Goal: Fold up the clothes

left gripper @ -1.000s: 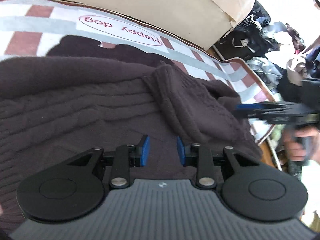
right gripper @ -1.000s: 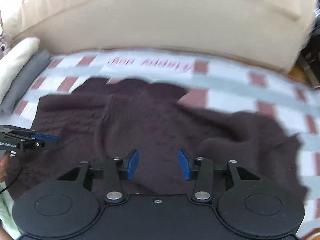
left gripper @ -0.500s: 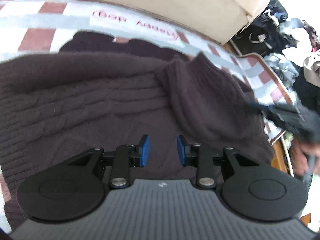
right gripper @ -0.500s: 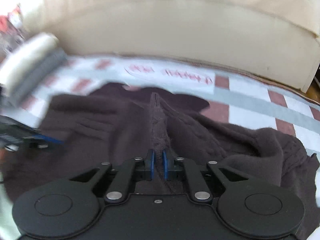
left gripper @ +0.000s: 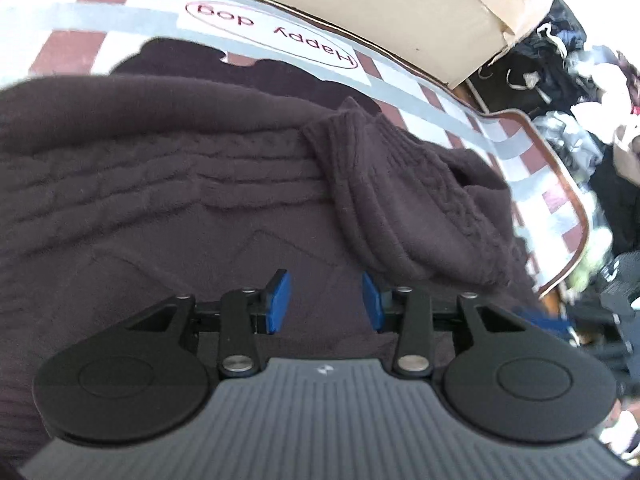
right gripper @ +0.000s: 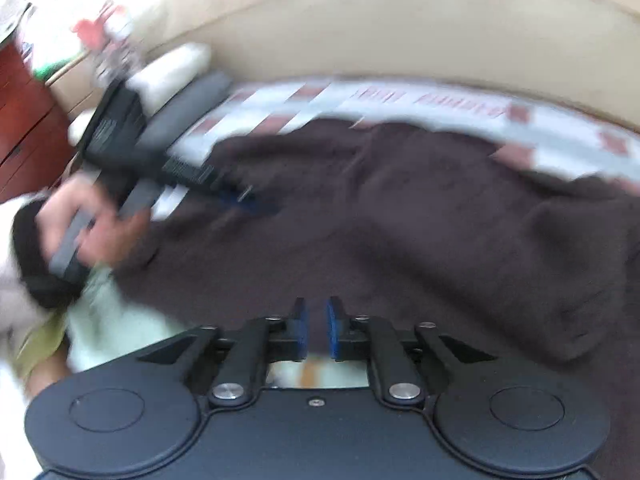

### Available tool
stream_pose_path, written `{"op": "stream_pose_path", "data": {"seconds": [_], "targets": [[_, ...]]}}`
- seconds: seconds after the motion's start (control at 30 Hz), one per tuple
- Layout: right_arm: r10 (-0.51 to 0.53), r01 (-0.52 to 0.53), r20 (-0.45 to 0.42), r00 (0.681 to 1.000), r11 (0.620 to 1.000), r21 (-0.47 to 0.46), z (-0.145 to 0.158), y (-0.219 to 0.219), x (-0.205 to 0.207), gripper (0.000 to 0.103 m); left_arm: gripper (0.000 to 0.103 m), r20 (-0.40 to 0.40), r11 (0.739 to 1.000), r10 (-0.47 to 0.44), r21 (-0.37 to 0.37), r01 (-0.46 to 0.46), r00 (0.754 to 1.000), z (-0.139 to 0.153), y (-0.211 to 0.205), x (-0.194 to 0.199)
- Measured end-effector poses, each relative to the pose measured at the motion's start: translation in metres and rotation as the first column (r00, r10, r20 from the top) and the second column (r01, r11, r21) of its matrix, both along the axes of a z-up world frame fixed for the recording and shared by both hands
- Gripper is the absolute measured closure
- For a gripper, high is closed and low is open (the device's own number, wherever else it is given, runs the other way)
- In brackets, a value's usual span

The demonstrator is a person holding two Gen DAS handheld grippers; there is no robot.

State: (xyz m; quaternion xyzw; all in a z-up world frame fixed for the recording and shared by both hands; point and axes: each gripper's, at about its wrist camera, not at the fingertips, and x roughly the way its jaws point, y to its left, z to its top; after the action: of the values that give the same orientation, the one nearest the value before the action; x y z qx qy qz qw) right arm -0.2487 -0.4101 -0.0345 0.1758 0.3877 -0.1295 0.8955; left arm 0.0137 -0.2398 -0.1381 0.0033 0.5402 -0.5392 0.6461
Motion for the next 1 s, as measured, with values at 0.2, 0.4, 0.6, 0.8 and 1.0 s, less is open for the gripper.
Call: {"op": "stream_pose_path", "data": {"seconds": [0.2,0.4,0.6,0.8,1.0], "targets": [[-0.168,0.141,-0.120,0.978,0.969,-0.203,-0.012,-0.057,0.025,0.035,0.065,-0.074,0.999,0.014,-0.047,-0.017,0.997,-0.004,-0.012,-0.031],[-0.276,0.277,-0.028,0.961,0.951,0.139,-0.055,-0.089,0.023,0.077,0.065,-0.047,1.000,-0.007,-0.002,0.007,0.999,-0.008,-0.012,-0.043],[0.047,-0.053,0.102,0.994,0.997,0.055,-0.025,-0.015,0.015,0.089,0.064,-0.049,0.996,0.084,-0.014,-0.085,0.995,0.000,0.004,-0.020],[0.089,-0.088,-0.009,0.996,0.994,0.062,-0.046,0.012,0.008,0.089,0.059,0.101,0.990,0.138,-0.032,-0.135,0.985,0.021,0.011,-0.021],[0.122,-0.121,-0.071,0.990,0.993,0.015,-0.041,0.019,0.026,0.075,0.055,0.030,0.992,0.127,-0.011,-0.126,0.992,0.013,0.008,-0.018]]}}
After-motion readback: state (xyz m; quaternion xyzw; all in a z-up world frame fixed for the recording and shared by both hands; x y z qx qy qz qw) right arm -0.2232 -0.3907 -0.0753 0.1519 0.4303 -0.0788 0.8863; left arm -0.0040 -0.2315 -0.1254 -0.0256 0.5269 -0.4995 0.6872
